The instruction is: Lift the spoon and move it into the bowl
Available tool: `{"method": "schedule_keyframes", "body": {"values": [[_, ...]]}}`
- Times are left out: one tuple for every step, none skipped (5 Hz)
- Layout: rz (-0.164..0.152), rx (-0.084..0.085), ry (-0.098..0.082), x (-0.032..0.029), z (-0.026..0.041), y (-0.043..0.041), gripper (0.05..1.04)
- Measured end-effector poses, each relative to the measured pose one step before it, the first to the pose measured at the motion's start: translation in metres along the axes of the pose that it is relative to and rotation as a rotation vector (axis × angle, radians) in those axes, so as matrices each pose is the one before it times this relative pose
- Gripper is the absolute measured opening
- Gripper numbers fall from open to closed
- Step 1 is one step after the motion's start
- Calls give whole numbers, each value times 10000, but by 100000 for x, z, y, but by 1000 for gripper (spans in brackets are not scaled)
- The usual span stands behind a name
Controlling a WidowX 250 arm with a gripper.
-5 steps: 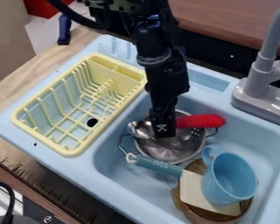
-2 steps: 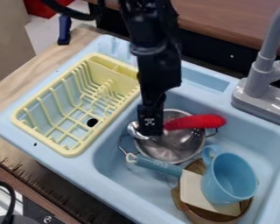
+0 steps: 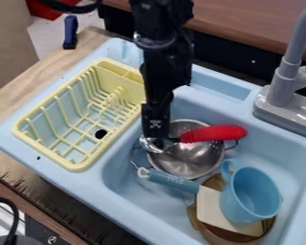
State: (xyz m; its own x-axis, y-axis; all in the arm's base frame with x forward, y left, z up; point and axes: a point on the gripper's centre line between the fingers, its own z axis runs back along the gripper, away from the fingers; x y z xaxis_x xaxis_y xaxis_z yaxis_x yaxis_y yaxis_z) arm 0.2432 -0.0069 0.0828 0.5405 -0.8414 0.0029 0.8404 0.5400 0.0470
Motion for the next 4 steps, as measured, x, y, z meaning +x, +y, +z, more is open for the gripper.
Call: {"method": "schedule_keyframes", "body": {"values": [[1008,554,294,-975,904,663,1001],[2569,214,-435,16,-190,706,1001],[2103,-61,-751,931,-3,272,1001],[970,24,-281,746,560,-1023,1001]]}}
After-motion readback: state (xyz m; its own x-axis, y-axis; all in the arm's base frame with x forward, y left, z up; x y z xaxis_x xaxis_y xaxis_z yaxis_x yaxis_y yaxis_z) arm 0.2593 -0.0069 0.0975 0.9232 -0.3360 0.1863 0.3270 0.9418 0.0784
